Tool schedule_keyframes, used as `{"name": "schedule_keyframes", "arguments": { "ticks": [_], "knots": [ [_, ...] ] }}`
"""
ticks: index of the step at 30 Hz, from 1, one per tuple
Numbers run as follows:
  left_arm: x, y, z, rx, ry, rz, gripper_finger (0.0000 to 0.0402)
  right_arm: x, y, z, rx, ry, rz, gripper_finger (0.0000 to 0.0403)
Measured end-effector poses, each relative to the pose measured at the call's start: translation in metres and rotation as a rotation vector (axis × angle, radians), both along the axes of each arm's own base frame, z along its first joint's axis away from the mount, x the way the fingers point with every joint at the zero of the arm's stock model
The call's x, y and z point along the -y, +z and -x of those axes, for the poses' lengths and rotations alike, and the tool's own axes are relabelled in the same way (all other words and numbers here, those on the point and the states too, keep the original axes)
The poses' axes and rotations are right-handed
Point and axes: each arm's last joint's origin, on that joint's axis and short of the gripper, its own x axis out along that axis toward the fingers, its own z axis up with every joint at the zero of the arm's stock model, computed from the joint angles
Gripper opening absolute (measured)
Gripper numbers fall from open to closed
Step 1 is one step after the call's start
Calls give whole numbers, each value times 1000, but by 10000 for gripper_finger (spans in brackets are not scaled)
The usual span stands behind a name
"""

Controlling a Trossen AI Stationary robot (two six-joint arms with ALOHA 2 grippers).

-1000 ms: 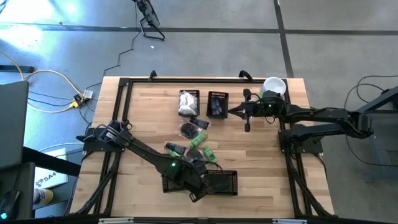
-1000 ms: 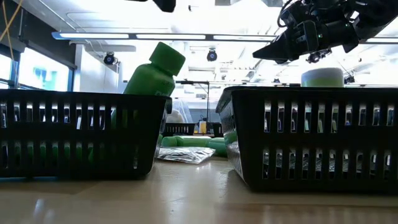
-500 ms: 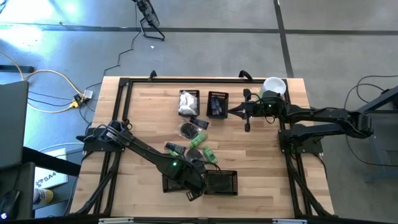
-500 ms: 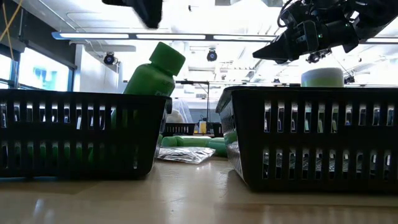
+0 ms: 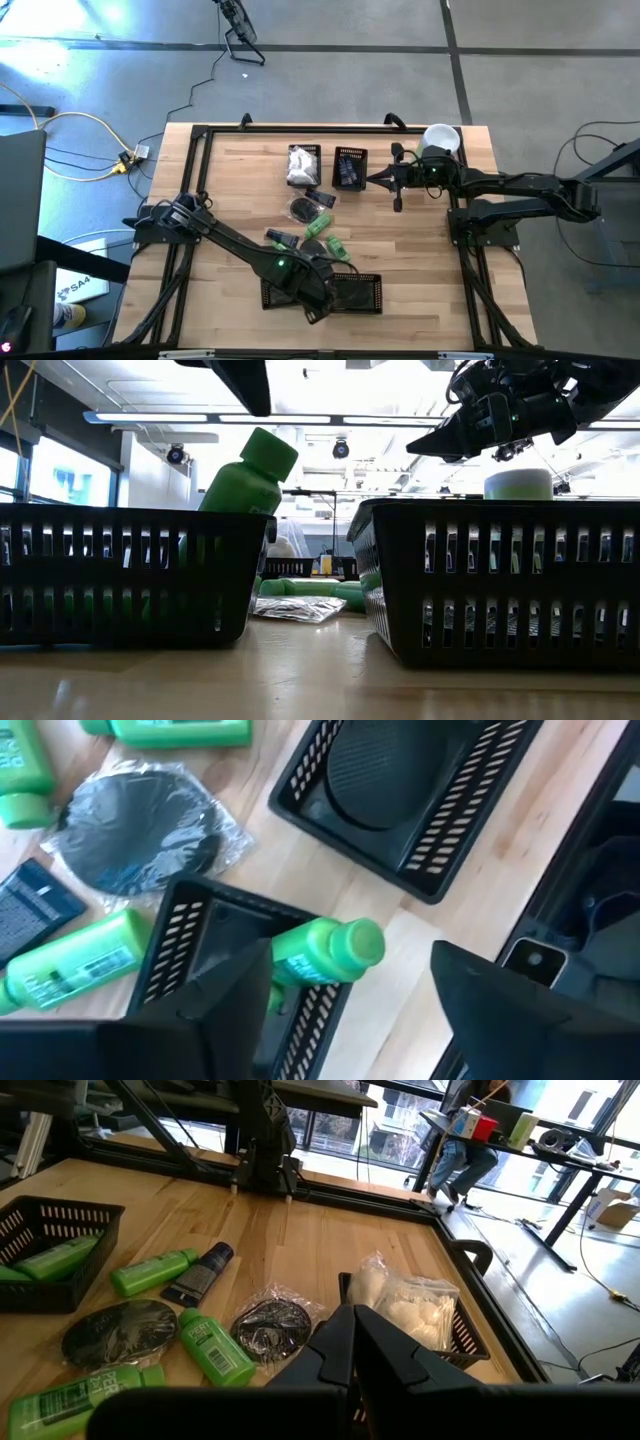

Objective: Pick & Place Travel size toiletries
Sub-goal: Put the green shampoo into the bottom left black bin

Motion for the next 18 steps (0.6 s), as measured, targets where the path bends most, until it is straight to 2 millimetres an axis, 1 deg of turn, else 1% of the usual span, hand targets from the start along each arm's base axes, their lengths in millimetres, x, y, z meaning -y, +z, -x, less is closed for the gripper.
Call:
{"name": "schedule_keyframes", "arguments": {
  "ticks": [2, 5, 13, 16, 18],
  "knots": [
    [1, -3, -2, 0, -3, -2, 281, 0, 0, 0, -1, 0, 0, 3],
    [2, -7, -3, -12, -4, 2, 287, 0, 0, 0, -2, 0, 0, 3],
    [6, -22, -9, -41, -11, -3, 275, 0, 0, 0, -2, 1, -1, 3],
    [9, -30, -15, -37, -19, 17, 270, 0, 0, 0, -2, 0, -2, 3],
    [9, -33, -14, -58, -21, 12, 269, 0, 0, 0, 0, 1, -2, 3]
  ]
}}
